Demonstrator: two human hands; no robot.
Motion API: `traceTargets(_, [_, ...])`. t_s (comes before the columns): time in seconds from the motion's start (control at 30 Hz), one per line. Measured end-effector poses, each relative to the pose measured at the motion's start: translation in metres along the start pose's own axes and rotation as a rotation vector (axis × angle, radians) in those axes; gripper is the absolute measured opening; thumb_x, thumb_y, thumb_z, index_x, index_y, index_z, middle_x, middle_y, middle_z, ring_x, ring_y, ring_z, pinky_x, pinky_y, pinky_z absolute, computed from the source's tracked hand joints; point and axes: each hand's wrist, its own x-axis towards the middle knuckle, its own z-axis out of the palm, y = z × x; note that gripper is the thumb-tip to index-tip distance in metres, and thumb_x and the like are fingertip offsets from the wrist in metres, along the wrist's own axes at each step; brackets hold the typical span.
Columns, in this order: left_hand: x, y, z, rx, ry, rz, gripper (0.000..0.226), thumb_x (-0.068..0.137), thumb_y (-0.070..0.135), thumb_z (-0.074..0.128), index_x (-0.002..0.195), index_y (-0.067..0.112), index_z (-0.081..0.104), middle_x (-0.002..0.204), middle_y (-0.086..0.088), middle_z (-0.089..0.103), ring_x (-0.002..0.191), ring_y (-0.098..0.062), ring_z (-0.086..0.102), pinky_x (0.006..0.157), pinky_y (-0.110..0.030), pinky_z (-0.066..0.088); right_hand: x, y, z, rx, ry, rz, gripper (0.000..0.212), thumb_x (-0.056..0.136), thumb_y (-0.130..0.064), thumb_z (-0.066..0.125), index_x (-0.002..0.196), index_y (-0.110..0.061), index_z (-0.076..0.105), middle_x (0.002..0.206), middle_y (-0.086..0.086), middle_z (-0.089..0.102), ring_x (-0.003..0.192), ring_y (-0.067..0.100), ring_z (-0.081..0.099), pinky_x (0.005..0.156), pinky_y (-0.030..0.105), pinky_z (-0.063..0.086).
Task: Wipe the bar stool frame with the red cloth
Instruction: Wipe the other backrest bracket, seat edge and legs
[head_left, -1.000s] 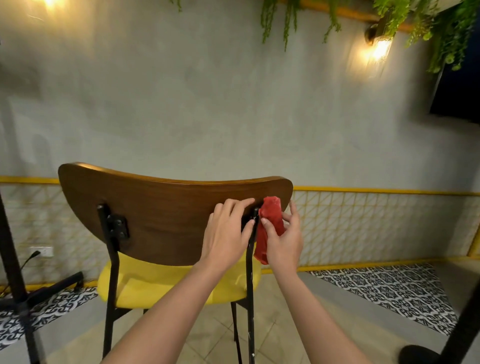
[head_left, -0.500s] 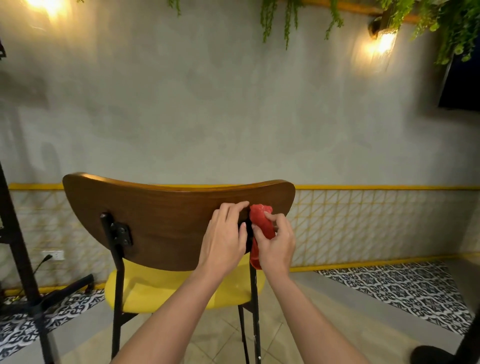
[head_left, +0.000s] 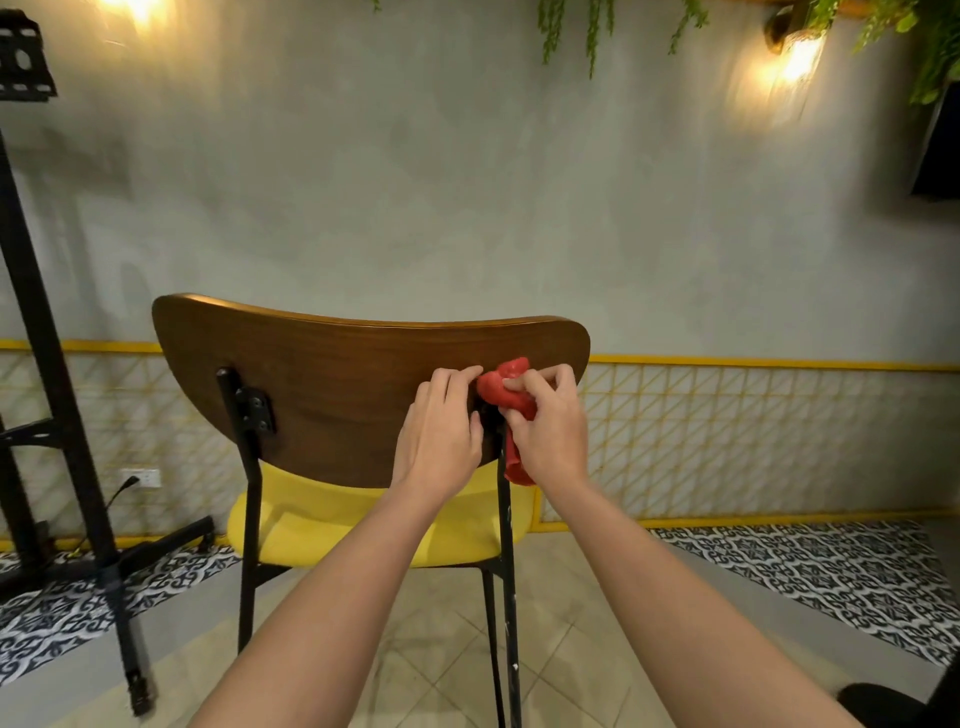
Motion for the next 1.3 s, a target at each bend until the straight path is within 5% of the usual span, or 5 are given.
traceTargets(0.47, [-0.008,-0.001,0.000,0.053,-0.050,-0.047,0.058,0.089,0.016,0.054,0.143,0.022,0.032,0.133,0.001,0.042,0.116,-0.016,0.045,0.089,-0.033,0.049,-0.026,0.028,0.001,-0.290,-0.240,-0.204,0.027,0.078,-0.007,0.068,0.104,-0.017,0.070,0.105,0.002,0.053,0.097,0.021,0.053,0.073,0.035,0.052])
traceTargets(0.63, [-0.007,0.001,-0.002,0.067,-0.061,-0.036,0.058,0.090,0.018,0.053,0.143,0.021,0.031,0.133,0.000,0.042,0.116,-0.018,0.045,0.091,-0.035,0.048,-0.031,0.013,0.000,-0.110,-0.077,-0.129,0.035,0.076,-0.004,0.071,0.108,-0.017,0.069,0.102,0.004,0.055,0.093,0.019,0.055,0.073,0.022,0.045])
traceTargets(0.87, [-0.007,0.002,-0.004,0.093,-0.072,-0.034,0.061,0.089,0.017,0.054,0.144,0.022,0.029,0.134,0.000,0.042,0.117,-0.019,0.045,0.093,-0.037,0.046,-0.012,0.003,0.000,-0.250,0.002,-0.232,0.032,0.076,-0.004,0.071,0.106,-0.014,0.070,0.099,0.010,0.058,0.087,0.026,0.058,0.053,0.033,0.052])
traceTargets(1.07, [-0.008,0.002,-0.005,0.083,-0.095,-0.059,0.062,0.089,0.016,0.054,0.144,0.023,0.028,0.136,0.001,0.041,0.117,-0.018,0.045,0.091,-0.035,0.047,-0.044,0.026,0.011,-0.226,-0.287,-0.023,0.024,0.093,-0.018,0.049,0.114,-0.023,0.060,0.103,-0.008,0.045,0.082,0.009,0.044,0.059,0.022,0.041])
traceTargets(1.3, [-0.010,-0.005,-0.005,0.098,-0.123,-0.032,0.063,0.088,0.016,0.055,0.144,0.022,0.028,0.136,0.002,0.040,0.119,-0.018,0.044,0.091,-0.037,0.048,-0.027,0.007,0.007,0.020,0.116,0.045,0.031,0.080,-0.006,0.065,0.108,-0.019,0.065,0.114,0.000,0.050,0.100,0.014,0.051,0.074,0.022,0.041])
